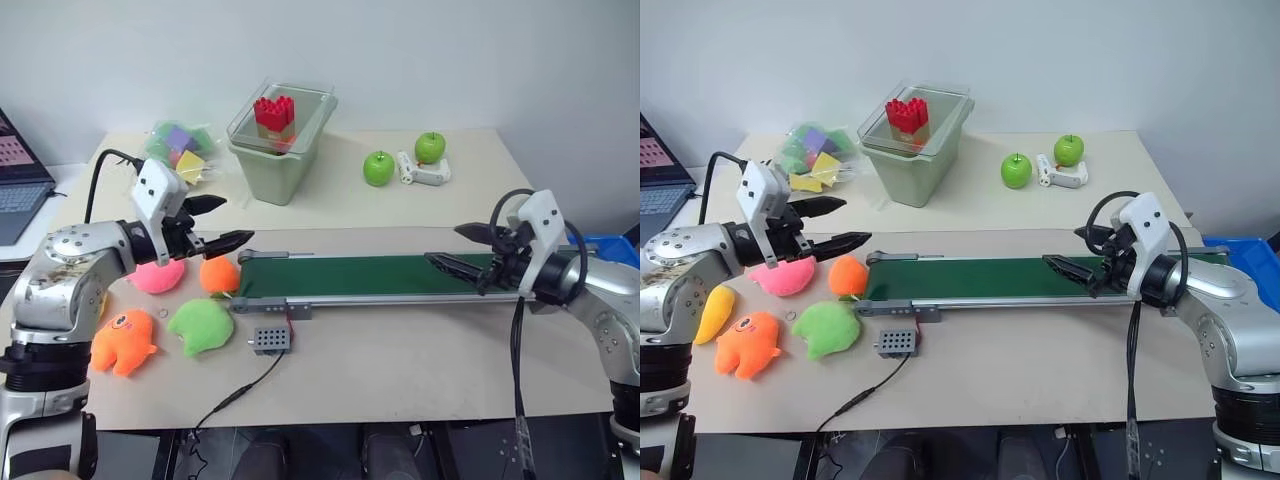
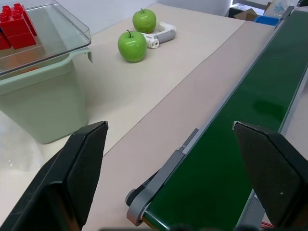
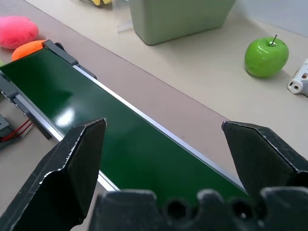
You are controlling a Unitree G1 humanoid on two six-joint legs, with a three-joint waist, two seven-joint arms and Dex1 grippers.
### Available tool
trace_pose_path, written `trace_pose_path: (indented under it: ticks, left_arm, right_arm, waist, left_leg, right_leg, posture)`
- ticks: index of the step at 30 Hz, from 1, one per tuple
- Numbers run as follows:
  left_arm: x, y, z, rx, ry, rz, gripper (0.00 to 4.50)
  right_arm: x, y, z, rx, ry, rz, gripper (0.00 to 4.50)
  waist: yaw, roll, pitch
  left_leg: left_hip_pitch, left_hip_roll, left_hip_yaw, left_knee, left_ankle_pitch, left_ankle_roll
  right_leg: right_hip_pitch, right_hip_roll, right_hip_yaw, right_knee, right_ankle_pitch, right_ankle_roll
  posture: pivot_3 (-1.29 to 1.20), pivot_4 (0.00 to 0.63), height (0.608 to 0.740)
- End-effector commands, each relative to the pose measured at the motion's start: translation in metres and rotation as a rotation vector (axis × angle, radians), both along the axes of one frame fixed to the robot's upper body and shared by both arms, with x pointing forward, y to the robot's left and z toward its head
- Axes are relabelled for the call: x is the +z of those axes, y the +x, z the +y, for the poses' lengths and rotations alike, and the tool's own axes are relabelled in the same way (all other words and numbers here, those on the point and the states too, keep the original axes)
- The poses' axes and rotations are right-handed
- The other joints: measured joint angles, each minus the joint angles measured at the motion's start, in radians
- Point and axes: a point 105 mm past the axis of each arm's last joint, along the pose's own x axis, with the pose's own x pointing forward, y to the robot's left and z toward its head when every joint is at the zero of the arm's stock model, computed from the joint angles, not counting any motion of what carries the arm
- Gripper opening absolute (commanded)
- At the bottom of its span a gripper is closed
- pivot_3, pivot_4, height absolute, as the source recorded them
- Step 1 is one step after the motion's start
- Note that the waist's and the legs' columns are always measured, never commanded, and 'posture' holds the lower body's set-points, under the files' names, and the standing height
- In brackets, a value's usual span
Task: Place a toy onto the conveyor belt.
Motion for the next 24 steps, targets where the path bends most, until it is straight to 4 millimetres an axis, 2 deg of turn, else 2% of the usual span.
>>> trace_pose_path:
  ticks: [1, 7, 10, 13, 16, 19, 24]
  left_arm:
    - [0.018, -0.003, 0.002, 0.013, 0.000, -0.059, 4.44]
    - [0.019, -0.007, 0.009, 0.032, -0.027, -0.043, 4.44]
    - [0.018, -0.009, 0.026, 0.098, -0.055, -0.028, 4.44]
    - [0.022, -0.010, 0.052, 0.207, -0.141, -0.017, 4.44]
    - [0.021, -0.019, 0.086, 0.317, -0.391, 0.104, 4.44]
    - [0.013, -0.030, 0.134, 0.512, -0.574, 0.150, 4.44]
    - [0.007, -0.059, 0.179, 0.693, -0.704, 0.165, 4.44]
  right_arm:
    - [0.019, -0.001, 0.001, 0.008, -0.007, -0.079, 4.50]
    - [0.023, 0.001, 0.007, 0.041, -0.024, -0.081, 4.50]
    - [0.028, 0.006, 0.012, 0.065, -0.027, -0.089, 4.50]
    - [0.029, 0.011, 0.018, 0.099, -0.025, -0.088, 4.50]
    - [0.027, 0.014, 0.027, 0.154, -0.024, -0.067, 4.50]
    - [0.026, 0.012, 0.038, 0.243, -0.019, -0.036, 4.50]
    - [0.028, 0.007, 0.054, 0.374, -0.026, 0.000, 4.50]
  waist:
    - [0.000, 0.000, 0.000]
    - [-0.001, 0.000, 0.000]
    - [-0.006, 0.000, 0.000]
    - [-0.007, 0.000, 0.000]
    - [-0.007, 0.000, 0.000]
    - [-0.010, 0.000, 0.000]
    - [-0.006, -0.001, 0.000]
  left_leg:
    - [0.000, 0.000, 0.000, 0.000, 0.000, 0.000]
    - [0.000, 0.000, 0.000, 0.000, 0.000, 0.000]
    - [0.000, 0.000, 0.000, 0.000, 0.000, 0.000]
    - [0.000, 0.000, 0.001, 0.000, 0.000, 0.000]
    - [0.001, 0.000, 0.001, -0.001, 0.000, 0.000]
    - [0.001, 0.000, 0.001, 0.000, 0.000, 0.001]
    - [0.001, 0.000, 0.000, 0.000, 0.000, 0.001]
  right_leg:
    - [0.000, 0.000, 0.000, 0.000, 0.000, 0.000]
    - [0.000, 0.000, 0.000, 0.000, 0.000, 0.000]
    - [0.000, 0.000, 0.000, 0.000, 0.000, 0.000]
    - [-0.001, 0.001, 0.002, 0.000, 0.000, 0.000]
    - [-0.001, 0.001, 0.002, 0.000, 0.000, 0.000]
    - [-0.002, 0.001, 0.003, 0.000, 0.000, 0.000]
    - [-0.002, 0.001, 0.002, 0.000, 0.000, 0.000]
  posture:
    - [0.00, 0.150, 0.740]
    - [0.00, 0.150, 0.740]
    - [0.00, 0.150, 0.740]
    - [0.00, 0.150, 0.740]
    - [0.00, 0.150, 0.740]
    - [0.00, 0.150, 0.740]
    - [0.00, 0.150, 0.740]
